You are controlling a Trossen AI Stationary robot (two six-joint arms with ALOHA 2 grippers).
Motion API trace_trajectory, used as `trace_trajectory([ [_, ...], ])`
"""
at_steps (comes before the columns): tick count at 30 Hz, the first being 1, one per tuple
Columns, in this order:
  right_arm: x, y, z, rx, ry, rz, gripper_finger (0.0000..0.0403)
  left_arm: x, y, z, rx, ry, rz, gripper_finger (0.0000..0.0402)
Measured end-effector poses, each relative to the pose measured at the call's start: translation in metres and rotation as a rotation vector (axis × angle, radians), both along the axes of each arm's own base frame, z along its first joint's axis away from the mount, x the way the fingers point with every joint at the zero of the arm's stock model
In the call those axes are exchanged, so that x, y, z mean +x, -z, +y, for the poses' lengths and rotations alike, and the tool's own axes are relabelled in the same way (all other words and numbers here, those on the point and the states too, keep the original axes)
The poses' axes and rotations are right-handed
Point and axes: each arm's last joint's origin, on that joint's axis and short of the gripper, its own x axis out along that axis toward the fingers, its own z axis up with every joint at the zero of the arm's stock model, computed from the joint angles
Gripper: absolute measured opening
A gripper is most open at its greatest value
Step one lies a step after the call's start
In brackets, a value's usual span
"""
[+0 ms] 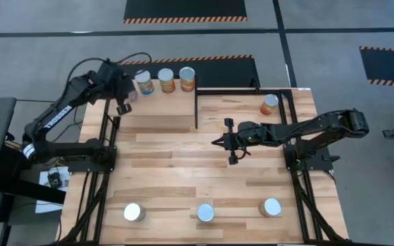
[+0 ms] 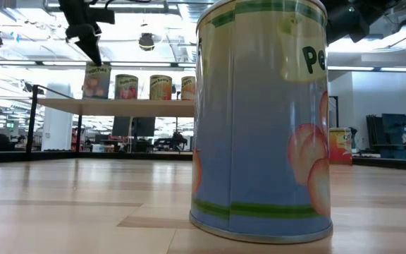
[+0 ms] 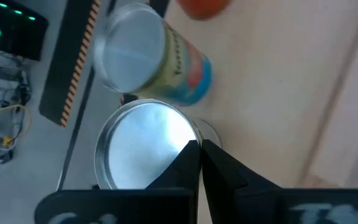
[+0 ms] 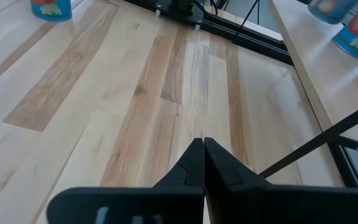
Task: Pick and place cans onto a shelf
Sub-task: Put the right canned peaches on the shelf
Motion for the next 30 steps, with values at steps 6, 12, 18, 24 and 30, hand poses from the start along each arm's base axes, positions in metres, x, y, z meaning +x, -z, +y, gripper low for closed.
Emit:
trace_trajectory([
  [6, 0.0, 0.0, 0.0, -0.001, 0.0, 0.003, 0.0017, 0.005, 0.006, 0.011, 0.009, -0.005, 0.057, 0.0],
  [12, 0.0, 0.0, 0.0, -0.002, -0.002, 0.005, 0.0014, 0.003, 0.01, 0.023, 0.011, -0.041, 0.096, 0.0],
  [18, 0.0, 0.001, 0.0, -0.008, -0.006, 0.009, 0.0016, -0.003, 0.008, 0.024, 0.008, -0.054, 0.066, 0.0],
  [24, 0.0, 0.001, 0.001, -0.013, -0.01, 0.01, 0.0017, -0.005, 0.012, 0.026, -0.002, -0.049, 0.043, 0.0],
  [30, 0.0, 0.001, 0.001, -0.015, -0.012, 0.01, 0.0013, -0.008, 0.015, 0.023, 0.013, -0.05, 0.06, 0.0],
])
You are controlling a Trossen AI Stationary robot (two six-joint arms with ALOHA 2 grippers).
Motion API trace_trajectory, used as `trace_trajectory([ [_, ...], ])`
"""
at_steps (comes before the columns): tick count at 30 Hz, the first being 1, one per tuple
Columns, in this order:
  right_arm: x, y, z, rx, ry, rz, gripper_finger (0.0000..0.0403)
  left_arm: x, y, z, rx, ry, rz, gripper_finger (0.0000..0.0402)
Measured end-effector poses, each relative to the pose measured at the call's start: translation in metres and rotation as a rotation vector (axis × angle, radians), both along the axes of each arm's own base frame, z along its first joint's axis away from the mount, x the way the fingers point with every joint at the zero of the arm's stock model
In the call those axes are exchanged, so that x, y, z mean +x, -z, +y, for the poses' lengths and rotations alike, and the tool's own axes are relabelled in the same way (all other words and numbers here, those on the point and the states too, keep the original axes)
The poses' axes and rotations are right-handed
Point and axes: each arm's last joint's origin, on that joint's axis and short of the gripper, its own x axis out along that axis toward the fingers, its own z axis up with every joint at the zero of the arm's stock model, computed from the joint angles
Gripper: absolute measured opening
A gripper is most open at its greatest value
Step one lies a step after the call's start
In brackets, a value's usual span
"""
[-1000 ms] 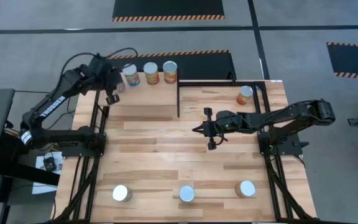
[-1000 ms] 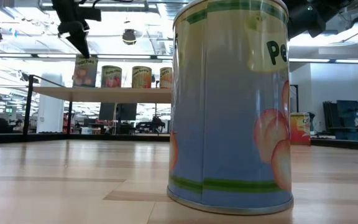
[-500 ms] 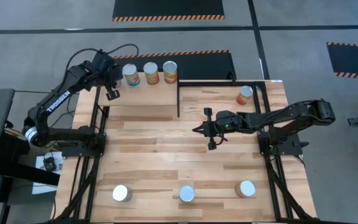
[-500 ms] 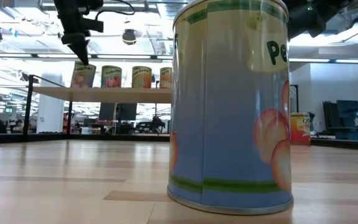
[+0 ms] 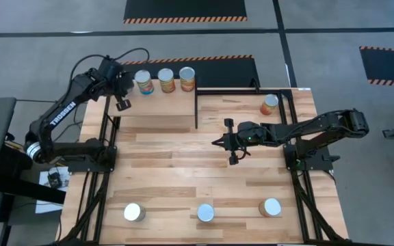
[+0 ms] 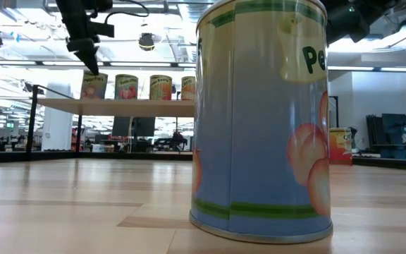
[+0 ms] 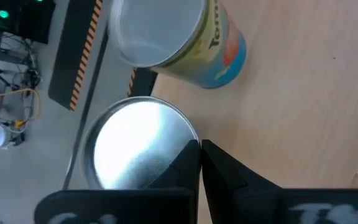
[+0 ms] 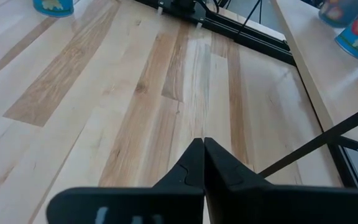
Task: Pick and place cans onto a shelf
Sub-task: Put the right canned peaches on the shelf
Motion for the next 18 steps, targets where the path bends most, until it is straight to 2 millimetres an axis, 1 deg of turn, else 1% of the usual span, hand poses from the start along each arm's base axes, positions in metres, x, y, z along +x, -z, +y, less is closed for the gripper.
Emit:
trace_trajectory([
  [4, 0.0, 0.0, 0.0, 0.0, 0.0, 0.0, 0.0017, -0.006, -0.001, -0.006, 0.018, -0.006, -0.011, 0.0],
  [9, 0.0, 0.0, 0.0, 0.0, 0.0, 0.0, 0.0016, -0.009, -0.011, -0.011, 0.093, -0.023, -0.072, 0.0],
  [12, 0.0, 0.0, 0.0, 0.0, 0.0, -0.001, 0.0014, -0.011, -0.014, -0.012, 0.123, -0.039, -0.072, 0.0],
  [18, 0.0, 0.0, 0.0, 0.0, 0.001, -0.002, 0.0017, -0.01, -0.012, -0.011, 0.1, -0.029, -0.082, 0.0005],
])
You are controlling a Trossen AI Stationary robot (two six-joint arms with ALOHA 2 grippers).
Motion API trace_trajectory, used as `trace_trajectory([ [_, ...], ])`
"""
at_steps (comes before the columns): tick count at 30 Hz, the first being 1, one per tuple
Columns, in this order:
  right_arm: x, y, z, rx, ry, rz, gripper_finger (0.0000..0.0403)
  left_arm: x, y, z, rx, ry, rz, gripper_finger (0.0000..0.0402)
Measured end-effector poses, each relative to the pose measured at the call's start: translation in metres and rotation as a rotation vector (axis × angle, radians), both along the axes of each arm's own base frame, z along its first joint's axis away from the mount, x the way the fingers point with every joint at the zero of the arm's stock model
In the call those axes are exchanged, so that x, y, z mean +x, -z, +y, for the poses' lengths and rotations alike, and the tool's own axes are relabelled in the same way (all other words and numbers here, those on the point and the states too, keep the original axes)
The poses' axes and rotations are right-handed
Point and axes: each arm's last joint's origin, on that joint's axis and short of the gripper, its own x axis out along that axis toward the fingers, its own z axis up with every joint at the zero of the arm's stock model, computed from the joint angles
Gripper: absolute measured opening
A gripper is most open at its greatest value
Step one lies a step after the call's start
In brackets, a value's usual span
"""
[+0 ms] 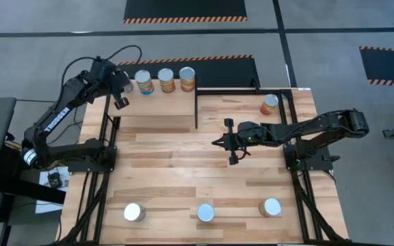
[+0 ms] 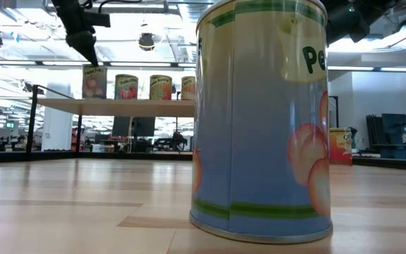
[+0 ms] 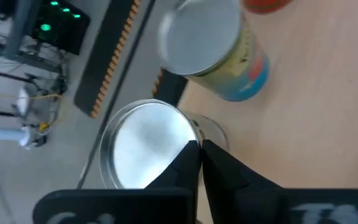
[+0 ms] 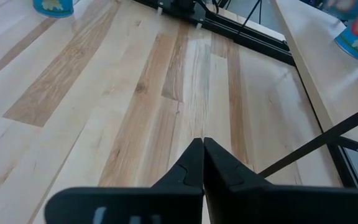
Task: Pick and place cans onto a shelf
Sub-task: Put the right canned peaches on the shelf
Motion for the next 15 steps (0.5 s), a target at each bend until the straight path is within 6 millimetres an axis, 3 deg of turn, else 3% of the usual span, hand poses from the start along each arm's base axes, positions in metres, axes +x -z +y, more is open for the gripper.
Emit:
trace_trajectory([
  [8, 0.0, 0.0, 0.0, 0.0, 0.0, 0.0, 0.0014, 0.004, 0.0039, 0.0051, -0.027, -0.014, -0.008, 0.0002],
  [15, 0.0, 0.0, -0.0001, 0.0, 0.001, 0.0, 0.0018, 0.0032, 0.0035, 0.0053, -0.016, -0.04, -0.002, 0.0026],
])
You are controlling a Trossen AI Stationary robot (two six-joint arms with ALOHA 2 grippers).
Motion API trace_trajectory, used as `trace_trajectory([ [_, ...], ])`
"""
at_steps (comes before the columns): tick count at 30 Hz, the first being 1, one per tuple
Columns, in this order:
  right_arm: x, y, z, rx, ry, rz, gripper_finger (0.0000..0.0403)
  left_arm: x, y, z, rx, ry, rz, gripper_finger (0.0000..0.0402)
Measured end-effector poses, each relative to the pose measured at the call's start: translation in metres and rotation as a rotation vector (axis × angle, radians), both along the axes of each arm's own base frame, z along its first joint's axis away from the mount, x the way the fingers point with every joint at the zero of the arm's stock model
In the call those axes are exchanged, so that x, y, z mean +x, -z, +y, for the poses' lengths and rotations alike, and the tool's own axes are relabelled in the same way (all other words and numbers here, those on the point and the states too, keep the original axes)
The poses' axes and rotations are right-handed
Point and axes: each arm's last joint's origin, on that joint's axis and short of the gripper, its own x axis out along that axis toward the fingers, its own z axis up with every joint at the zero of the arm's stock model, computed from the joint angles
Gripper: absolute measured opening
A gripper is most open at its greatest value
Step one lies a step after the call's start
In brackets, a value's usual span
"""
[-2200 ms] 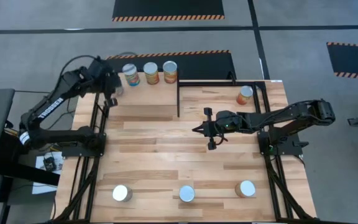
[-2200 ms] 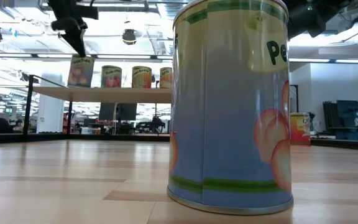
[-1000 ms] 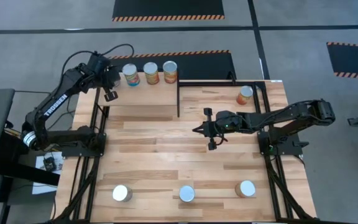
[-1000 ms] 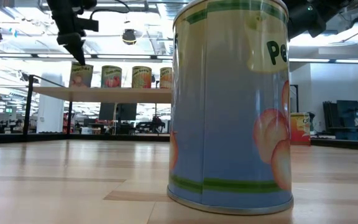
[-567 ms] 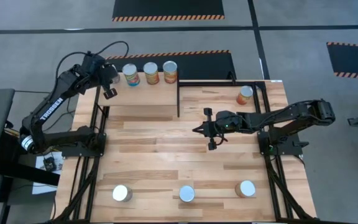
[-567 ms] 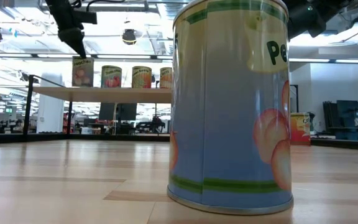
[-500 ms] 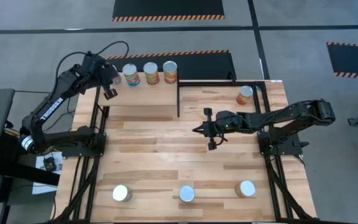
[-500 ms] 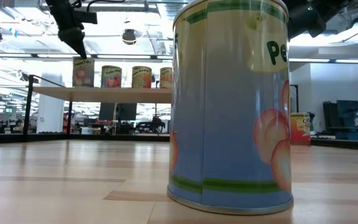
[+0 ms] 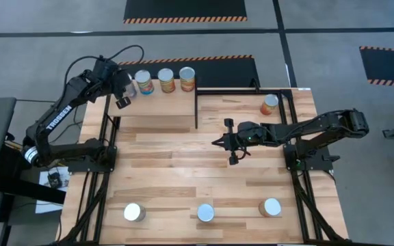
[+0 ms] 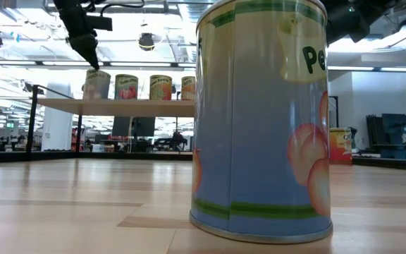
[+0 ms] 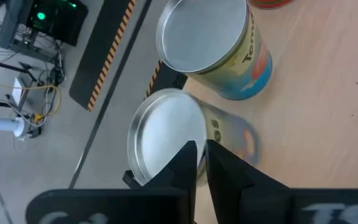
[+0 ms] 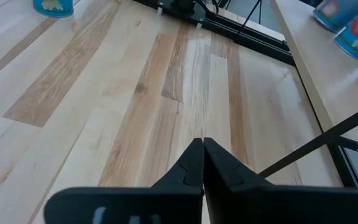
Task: Pick and place cans onto a shelf
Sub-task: Put the right canned peaches on the shelf
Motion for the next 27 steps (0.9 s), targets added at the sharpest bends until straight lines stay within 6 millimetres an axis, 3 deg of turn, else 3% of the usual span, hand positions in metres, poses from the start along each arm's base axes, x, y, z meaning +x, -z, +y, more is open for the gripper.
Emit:
trace_trajectory([
  [8, 0.0, 0.0, 0.0, 0.0, 0.0, 0.0, 0.0014, 0.0, 0.0, -0.001, 0.003, 0.005, 0.009, 0.0037],
  [12, 0.0, 0.0, 0.0, 0.0, 0.0, 0.0, 0.0016, -0.002, -0.005, -0.011, 0.01, 0.047, -0.032, 0.0029],
  [17, 0.0, 0.0, 0.0, 0.0, 0.0, -0.005, 0.0015, -0.001, -0.003, -0.023, -0.13, 0.159, -0.132, 0.0003],
  [27, 0.0, 0.0, 0.0, 0.0, 0.0, -0.005, 0.0016, 0.009, 0.007, -0.007, -0.151, 0.086, -0.081, 0.0],
])
